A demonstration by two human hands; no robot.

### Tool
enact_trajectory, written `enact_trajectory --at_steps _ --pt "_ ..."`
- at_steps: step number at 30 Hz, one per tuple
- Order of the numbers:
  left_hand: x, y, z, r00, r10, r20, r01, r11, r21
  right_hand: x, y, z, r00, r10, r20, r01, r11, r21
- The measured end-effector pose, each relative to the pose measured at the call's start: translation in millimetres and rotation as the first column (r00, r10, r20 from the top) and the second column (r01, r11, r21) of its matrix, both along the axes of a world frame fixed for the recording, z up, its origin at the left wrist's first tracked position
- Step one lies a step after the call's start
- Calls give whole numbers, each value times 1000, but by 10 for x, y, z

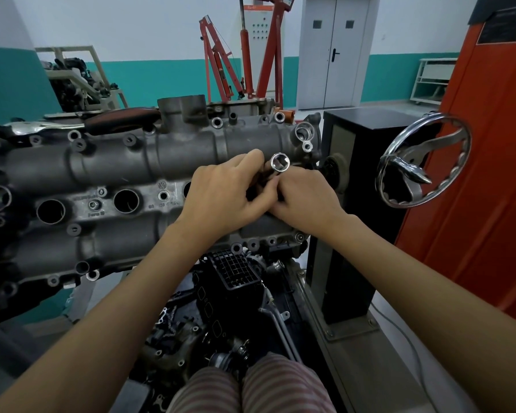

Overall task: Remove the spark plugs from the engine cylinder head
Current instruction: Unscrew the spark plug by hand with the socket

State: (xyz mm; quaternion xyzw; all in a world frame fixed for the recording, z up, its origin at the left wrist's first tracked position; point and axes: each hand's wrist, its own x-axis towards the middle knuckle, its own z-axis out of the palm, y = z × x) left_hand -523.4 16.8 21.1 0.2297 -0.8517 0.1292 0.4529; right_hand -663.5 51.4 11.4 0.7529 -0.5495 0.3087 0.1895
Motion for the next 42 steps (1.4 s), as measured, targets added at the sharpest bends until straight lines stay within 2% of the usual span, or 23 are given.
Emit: enact_trajectory --at_steps 4,8,12,17,22,35,42 --pt "-9 0 3 1000 3 -2 -3 1000 4 2 -26 -1 1000 -22 9 21 1000 9" --pt "-2 -26 -12 1000 12 -5 -12 998 -54 -3 -40 -14 999 -44 30 44 999 19" --pt "3 -60 -36 999 13 -34 -17 995 -100 -20 -54 -18 997 -79 -19 79 996 33" --pt "2 -56 -32 999 11 -46 -14 997 -76 -16 -28 -18 999 -46 18 46 999 19" --pt "-1 -29 -19 1000 25 -11 -25 1000 -16 -15 -9 -14 1000 -18 -8 18 1000 21" --pt "-6 -75 -40 998 53 -28 -54 998 -42 -13 -41 -20 998 -61 -5 61 998 16" --pt "-1 -49 -21 999 45 -8 -45 999 -16 -9 -2 -5 1000 -10 11 10 1000 -6"
